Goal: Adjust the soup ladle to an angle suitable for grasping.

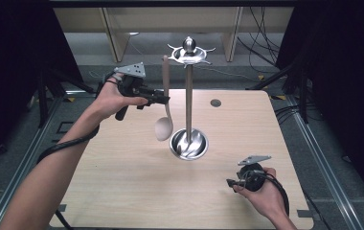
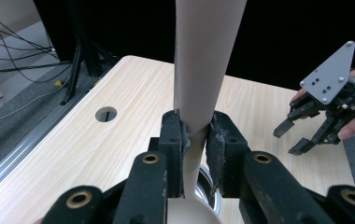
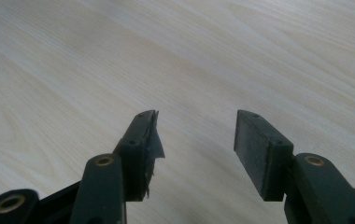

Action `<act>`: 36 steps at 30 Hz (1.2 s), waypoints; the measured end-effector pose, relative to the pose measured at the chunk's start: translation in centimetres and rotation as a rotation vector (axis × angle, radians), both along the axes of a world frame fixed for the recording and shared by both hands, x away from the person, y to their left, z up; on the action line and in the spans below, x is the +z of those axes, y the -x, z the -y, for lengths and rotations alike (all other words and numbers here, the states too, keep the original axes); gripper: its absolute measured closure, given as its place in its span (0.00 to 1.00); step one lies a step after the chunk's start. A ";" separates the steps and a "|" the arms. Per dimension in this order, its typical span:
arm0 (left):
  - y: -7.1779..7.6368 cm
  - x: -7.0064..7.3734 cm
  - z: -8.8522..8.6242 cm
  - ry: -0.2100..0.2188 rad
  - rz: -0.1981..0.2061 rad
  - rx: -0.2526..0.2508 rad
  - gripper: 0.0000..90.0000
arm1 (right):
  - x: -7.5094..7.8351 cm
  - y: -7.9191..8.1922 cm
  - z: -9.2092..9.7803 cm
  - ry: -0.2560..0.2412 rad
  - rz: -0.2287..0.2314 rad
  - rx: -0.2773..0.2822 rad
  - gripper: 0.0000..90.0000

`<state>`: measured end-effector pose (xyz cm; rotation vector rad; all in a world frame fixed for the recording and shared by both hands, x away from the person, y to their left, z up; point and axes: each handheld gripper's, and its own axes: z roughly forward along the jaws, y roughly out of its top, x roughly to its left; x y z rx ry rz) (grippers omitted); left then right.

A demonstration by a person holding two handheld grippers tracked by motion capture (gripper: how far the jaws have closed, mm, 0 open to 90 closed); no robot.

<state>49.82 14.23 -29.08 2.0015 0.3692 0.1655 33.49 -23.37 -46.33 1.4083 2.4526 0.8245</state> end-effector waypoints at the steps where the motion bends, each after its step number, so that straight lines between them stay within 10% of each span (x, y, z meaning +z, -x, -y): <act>1: 0.0 0.0 0.0 0.005 -0.001 0.003 0.84 | 0.0 0.0 0.0 0.000 0.000 0.000 0.55; 14: 1.6 -0.4 -0.6 0.086 -0.026 0.134 0.79 | 0.0 0.0 0.0 -0.004 0.003 -0.005 0.55; 36: 6.1 -0.7 -4.0 0.197 0.074 0.316 0.37 | 0.3 0.1 0.7 -0.016 0.009 -0.044 0.55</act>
